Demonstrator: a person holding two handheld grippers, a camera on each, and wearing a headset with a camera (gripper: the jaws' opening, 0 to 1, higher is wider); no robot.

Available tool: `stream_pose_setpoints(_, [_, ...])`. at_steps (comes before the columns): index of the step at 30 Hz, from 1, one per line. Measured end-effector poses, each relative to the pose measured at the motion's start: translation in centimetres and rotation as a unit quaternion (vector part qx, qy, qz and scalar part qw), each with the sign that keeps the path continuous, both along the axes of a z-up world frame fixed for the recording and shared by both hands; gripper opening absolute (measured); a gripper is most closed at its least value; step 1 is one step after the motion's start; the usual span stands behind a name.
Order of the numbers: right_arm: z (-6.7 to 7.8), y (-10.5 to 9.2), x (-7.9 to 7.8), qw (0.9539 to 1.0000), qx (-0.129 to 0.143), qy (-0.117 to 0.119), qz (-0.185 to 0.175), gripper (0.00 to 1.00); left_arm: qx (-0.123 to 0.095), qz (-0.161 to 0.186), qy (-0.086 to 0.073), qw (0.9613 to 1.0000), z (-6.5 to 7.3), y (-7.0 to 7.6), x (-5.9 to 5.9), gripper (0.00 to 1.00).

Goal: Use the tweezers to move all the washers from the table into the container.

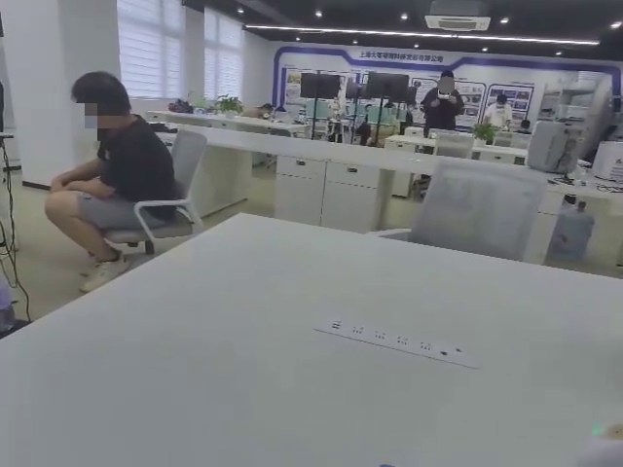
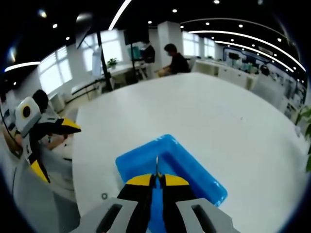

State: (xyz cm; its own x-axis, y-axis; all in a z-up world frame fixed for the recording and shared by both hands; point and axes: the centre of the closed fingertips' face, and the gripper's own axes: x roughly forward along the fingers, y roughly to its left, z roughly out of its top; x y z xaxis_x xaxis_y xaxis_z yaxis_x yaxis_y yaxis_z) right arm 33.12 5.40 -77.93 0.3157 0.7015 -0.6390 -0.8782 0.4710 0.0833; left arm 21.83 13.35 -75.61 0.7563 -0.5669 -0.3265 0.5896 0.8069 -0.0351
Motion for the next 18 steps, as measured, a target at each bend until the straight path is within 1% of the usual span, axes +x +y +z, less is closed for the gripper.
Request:
stream_pose_setpoints(3, [1.3, 0.2, -0.8, 0.9998, 0.014, -0.009, 0.007, 0.03, 0.001, -0.001, 0.000, 1.0000, 0.0, 0.0, 0.0, 0.76])
stream_pose_setpoints(6, [2.2, 0.5, -1.6, 0.9995, 0.023, -0.016, 0.016, 0.03, 0.000, -0.002, -0.002, 1.0000, 0.1, -0.1, 0.0, 0.77])
stream_pose_setpoints(7, [2.6, 0.7, -2.1, 0.9991, 0.027, -0.020, 0.025, 0.03, -0.001, -0.002, -0.001, 1.0000, 0.1, -0.1, -0.1, 0.76])
stream_pose_setpoints(10, [3.3, 0.9, -3.5, 0.9980, 0.028, -0.033, 0.047, 0.03, 0.001, -0.002, 0.000, 1.0000, 0.0, -0.1, -0.1, 0.76])
stream_pose_setpoints(11, [3.5, 1.0, -4.2, 0.9975, 0.030, -0.033, 0.056, 0.03, 0.001, -0.002, 0.000, 1.0000, 0.0, -0.1, -0.1, 0.76])
stream_pose_setpoints(13, [3.6, 1.1, -4.9, 0.9970, 0.029, -0.030, 0.065, 0.03, 0.001, -0.001, 0.002, 1.0000, 0.0, -0.1, -0.1, 0.76])
stream_pose_setpoints(14, [3.4, 1.2, -5.6, 0.9964, 0.025, -0.027, 0.076, 0.03, 0.001, -0.002, 0.001, 1.0000, 0.0, -0.1, -0.1, 0.76])
stream_pose_setpoints(15, [3.2, 1.3, -5.8, 0.9962, 0.023, -0.025, 0.081, 0.03, 0.001, -0.003, 0.001, 1.0000, 0.0, -0.1, -0.1, 0.76])
stream_pose_setpoints(18, [2.2, 1.7, -6.6, 0.9955, 0.018, -0.012, 0.092, 0.03, 0.003, -0.005, 0.002, 1.0000, -0.1, -0.2, -0.1, 0.76])
